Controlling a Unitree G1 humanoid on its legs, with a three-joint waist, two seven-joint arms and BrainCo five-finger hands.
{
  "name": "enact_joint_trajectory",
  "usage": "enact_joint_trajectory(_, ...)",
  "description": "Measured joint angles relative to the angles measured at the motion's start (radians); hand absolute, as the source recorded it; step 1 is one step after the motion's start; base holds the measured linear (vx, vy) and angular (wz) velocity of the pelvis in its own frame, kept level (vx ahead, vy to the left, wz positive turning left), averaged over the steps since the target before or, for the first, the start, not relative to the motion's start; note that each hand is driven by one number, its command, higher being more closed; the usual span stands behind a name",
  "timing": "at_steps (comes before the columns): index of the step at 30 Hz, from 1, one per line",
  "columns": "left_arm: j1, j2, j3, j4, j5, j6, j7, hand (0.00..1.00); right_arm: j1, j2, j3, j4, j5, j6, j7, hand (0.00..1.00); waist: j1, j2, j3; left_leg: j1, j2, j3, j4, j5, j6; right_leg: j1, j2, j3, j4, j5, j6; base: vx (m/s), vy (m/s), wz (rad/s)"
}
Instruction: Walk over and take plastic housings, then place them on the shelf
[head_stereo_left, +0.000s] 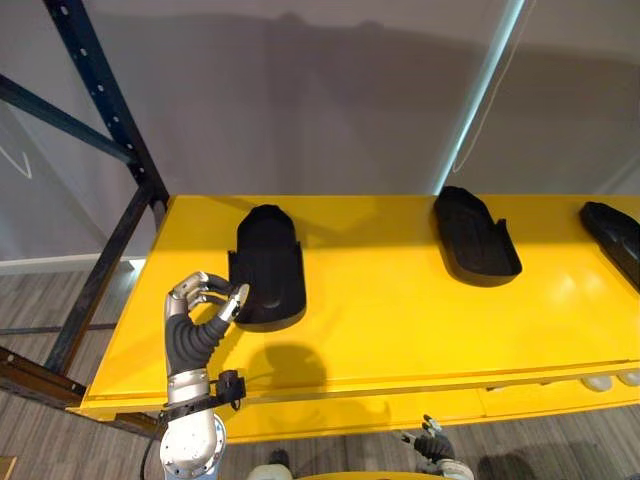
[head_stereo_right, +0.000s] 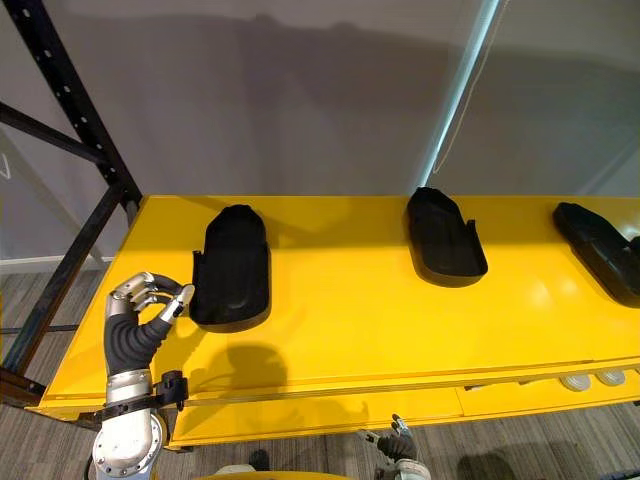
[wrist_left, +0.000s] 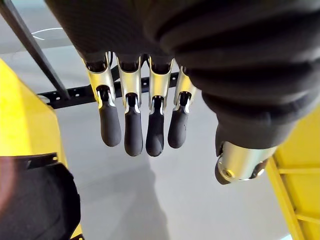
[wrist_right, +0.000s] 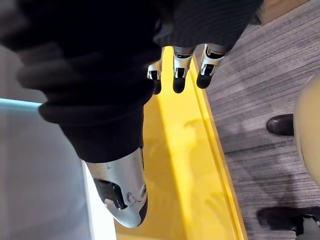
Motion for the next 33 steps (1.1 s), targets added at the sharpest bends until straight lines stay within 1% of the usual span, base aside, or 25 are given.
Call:
enact_joint_trajectory(2, 0.017, 0.001, -0.012, 0.073, 0.0, 0.002, -0.024, 1.0, -0.007, 0.0, 0.001, -0.002, 0.0, 0.0, -0.001, 0.0, 0.0, 0.001, 0.003, -0.033, 0.007, -0.005, 0.073, -0.04, 0.006, -0.001, 0.0, -0.008, 0.002, -0.001, 0.001, -0.05, 0.044, 0.09)
enact_joint_trajectory(5, 0.021, 0.002, -0.025, 0.139, 0.001, 0.003, -0.044, 1.0, -0.004, -0.006, 0.037, -0.024, 0.0, 0.001, -0.003, 0.0, -0.001, -0.003, 0.005, -0.069, 0.017, -0.001, 0.137, -0.074, 0.009, -0.014, 0.003, -0.006, 0.01, -0.012, 0.005, -0.04, 0.04, -0.04)
enact_joint_trajectory(9, 0.011, 0.002, -0.054, 0.206, 0.003, 0.006, -0.046, 1.0, -0.004, -0.006, 0.051, -0.038, 0.0, 0.001, -0.004, 0.0, 0.0, -0.006, 0.013, -0.085, 0.031, 0.017, 0.186, -0.105, 0.012, -0.017, 0.007, 0.007, 0.012, -0.012, 0.004, -0.01, 0.034, -0.15)
enact_joint_trajectory(11, -0.01, 0.004, -0.079, 0.253, 0.005, 0.009, -0.064, 1.0, -0.002, -0.006, 0.067, -0.038, 0.0, 0.001, -0.004, 0.0, -0.001, -0.013, 0.011, -0.093, 0.037, 0.023, 0.21, -0.123, 0.014, -0.016, 0.008, 0.013, 0.013, -0.008, -0.003, 0.03, 0.027, -0.11)
enact_joint_trajectory(16, -0.058, 0.005, -0.105, 0.288, 0.044, 0.017, -0.063, 1.0, 0.011, -0.007, 0.068, -0.04, -0.001, 0.001, -0.005, 0.0, -0.002, -0.014, 0.01, -0.097, 0.048, 0.043, 0.237, -0.144, 0.01, -0.016, 0.012, 0.037, 0.014, -0.005, -0.007, 0.06, 0.028, -0.14)
enact_joint_trajectory(20, -0.121, 0.013, -0.124, 0.331, 0.054, 0.029, -0.056, 1.0, 0.021, -0.008, 0.065, -0.048, -0.001, 0.001, -0.008, 0.0, -0.003, -0.02, 0.005, -0.098, 0.048, 0.044, 0.238, -0.149, 0.009, -0.015, 0.012, 0.039, 0.009, -0.005, -0.008, 0.04, 0.006, -0.04)
enact_joint_trajectory(23, -0.161, 0.013, -0.135, 0.394, 0.086, 0.031, -0.041, 1.0, 0.022, -0.009, 0.063, -0.048, -0.001, 0.001, -0.008, 0.0, -0.003, -0.009, -0.001, -0.086, 0.044, 0.047, 0.223, -0.144, 0.012, -0.015, 0.007, 0.042, 0.008, -0.005, -0.008, 0.03, 0.001, -0.09)
enact_joint_trajectory(24, -0.171, 0.014, -0.135, 0.422, 0.088, 0.041, -0.037, 1.0, 0.024, -0.01, 0.058, -0.048, -0.001, 0.001, -0.008, 0.0, -0.003, 0.001, -0.009, -0.076, 0.041, 0.049, 0.212, -0.141, 0.009, -0.015, 0.006, 0.05, 0.008, -0.005, -0.008, 0.02, 0.005, -0.14)
enact_joint_trajectory(25, -0.174, 0.014, -0.135, 0.429, 0.089, 0.043, -0.036, 1.0, 0.025, -0.01, 0.057, -0.048, -0.001, 0.001, -0.008, 0.0, -0.003, 0.003, -0.011, -0.072, 0.039, 0.049, 0.207, -0.139, 0.007, -0.015, 0.005, 0.052, 0.008, -0.005, -0.008, 0.02, 0.005, -0.12)
enact_joint_trajectory(27, -0.197, 0.021, -0.135, 0.465, 0.101, 0.05, -0.03, 1.0, 0.025, -0.012, 0.056, -0.048, -0.001, 0.001, -0.008, 0.0, -0.004, 0.012, -0.017, -0.057, 0.029, 0.05, 0.172, -0.122, 0.005, -0.016, 0.0, 0.057, 0.008, -0.005, -0.008, 0.0, 0.0, 0.0)
enact_joint_trajectory(33, -0.249, 0.03, -0.123, 0.536, 0.122, 0.081, 0.005, 1.0, 0.016, -0.021, 0.038, -0.034, -0.001, 0.003, -0.007, 0.0, -0.009, 0.02, -0.022, 0.017, -0.003, 0.049, 0.011, -0.023, -0.001, -0.019, -0.012, 0.055, 0.0, -0.005, -0.008, -0.02, -0.037, 0.05)
